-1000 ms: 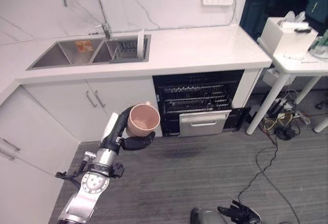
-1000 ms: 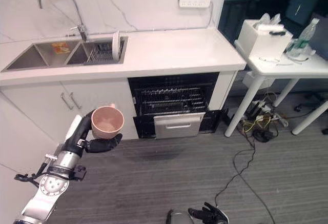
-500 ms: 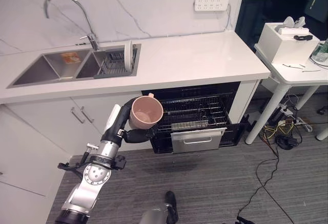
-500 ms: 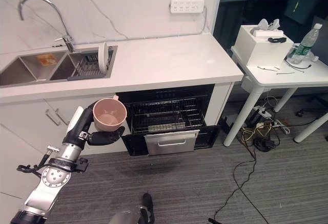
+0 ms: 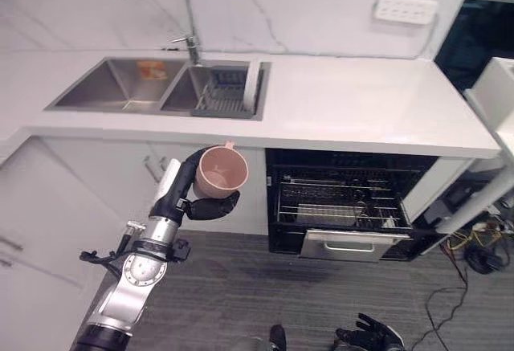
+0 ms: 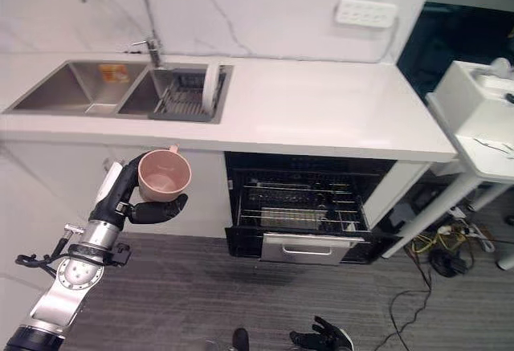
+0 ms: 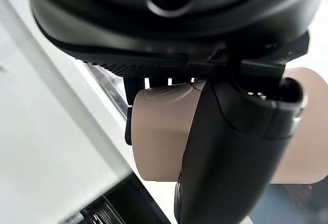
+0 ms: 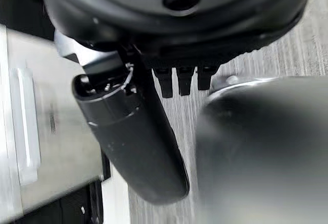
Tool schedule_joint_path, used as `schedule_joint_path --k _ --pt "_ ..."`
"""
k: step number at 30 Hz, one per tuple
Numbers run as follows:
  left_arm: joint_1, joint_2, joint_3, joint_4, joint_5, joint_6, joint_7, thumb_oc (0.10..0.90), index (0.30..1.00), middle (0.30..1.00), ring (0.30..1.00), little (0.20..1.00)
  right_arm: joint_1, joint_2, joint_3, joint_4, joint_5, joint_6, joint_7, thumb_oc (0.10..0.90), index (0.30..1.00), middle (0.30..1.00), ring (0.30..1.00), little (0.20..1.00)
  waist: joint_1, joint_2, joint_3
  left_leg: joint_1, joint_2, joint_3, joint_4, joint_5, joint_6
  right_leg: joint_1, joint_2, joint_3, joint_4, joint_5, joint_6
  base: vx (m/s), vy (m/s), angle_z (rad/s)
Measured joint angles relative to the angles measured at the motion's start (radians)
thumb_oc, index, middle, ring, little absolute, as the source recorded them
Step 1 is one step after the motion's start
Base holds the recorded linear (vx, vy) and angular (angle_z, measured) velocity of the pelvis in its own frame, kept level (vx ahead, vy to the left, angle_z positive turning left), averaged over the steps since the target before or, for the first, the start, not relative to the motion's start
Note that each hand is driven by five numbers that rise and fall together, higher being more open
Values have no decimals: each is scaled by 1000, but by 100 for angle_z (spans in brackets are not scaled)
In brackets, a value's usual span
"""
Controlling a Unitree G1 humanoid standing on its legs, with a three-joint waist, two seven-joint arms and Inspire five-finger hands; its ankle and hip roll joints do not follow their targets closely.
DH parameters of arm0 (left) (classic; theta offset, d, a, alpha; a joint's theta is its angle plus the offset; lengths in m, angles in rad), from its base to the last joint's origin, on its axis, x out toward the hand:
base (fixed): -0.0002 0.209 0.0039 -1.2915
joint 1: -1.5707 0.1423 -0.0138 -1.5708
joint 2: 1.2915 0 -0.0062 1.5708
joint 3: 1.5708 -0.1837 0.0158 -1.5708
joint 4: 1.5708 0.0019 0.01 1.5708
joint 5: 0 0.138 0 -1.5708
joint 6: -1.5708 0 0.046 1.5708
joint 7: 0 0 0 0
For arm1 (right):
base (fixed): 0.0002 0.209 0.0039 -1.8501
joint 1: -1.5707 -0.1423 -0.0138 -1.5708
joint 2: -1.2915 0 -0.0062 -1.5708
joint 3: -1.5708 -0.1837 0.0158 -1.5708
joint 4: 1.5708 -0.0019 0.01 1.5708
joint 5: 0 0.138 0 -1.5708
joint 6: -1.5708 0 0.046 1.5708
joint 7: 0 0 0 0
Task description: Place the dishes in the dishwasher.
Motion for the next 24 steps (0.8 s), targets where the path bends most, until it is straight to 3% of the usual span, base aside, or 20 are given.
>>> schedule_joint_path --k 3,5,6,10,14,18,24 --pt "28 -3 40 -9 -1 -1 3 400 300 300 300 300 -10 8 5 -3 -52 1 12 800 900 900 900 900 6 -16 -12 -35 24 -22 13 1 4 -27 15 -23 -14 18 -2 53 -431 15" --pt "70 -5 75 -7 -4 12 3 400 300 300 300 300 -4 13 36 -5 -73 5 50 800 900 900 900 900 17 -22 -15 -30 55 -54 7 14 -26 22 56 -91 -76 27 -29 -23 -353 19" --pt "75 -26 75 -20 -4 16 -2 400 300 300 300 300 -10 9 40 -8 -72 12 56 800 900 900 900 900 16 -8 -16 -12 93 -83 -35 40 -63 54 101 -129 -98 37 -36 -35 -351 35" --pt "68 -28 71 -69 -5 23 -23 400 300 300 300 300 -23 -4 42 13 -72 41 70 800 900 900 900 900 7 11 -16 20 170 -122 -128 96 -124 71 165 -190 -112 32 -111 17 -163 23" --pt "17 -35 10 -75 -40 22 -73 400 300 300 300 300 -24 -32 37 33 -5 56 97 800 900 900 900 900 -16 39 -17 46 253 -26 -157 113 -134 53 186 -250 -11 -59 -156 77 -36 43" --pt "21 -65 -16 -80 -39 21 -93 400 300 300 300 300 -18 -37 37 36 32 57 106 800 900 900 900 900 -23 62 -25 49 260 -18 -148 128 -157 33 177 -234 38 -88 -154 62 64 -4" --pt "16 -62 -24 -74 -39 20 -93 400 300 300 300 300 8 -23 14 30 95 38 111 800 900 900 900 900 -70 56 -36 65 228 27 -153 119 -153 21 146 -195 40 -76 -131 45 28 -16"
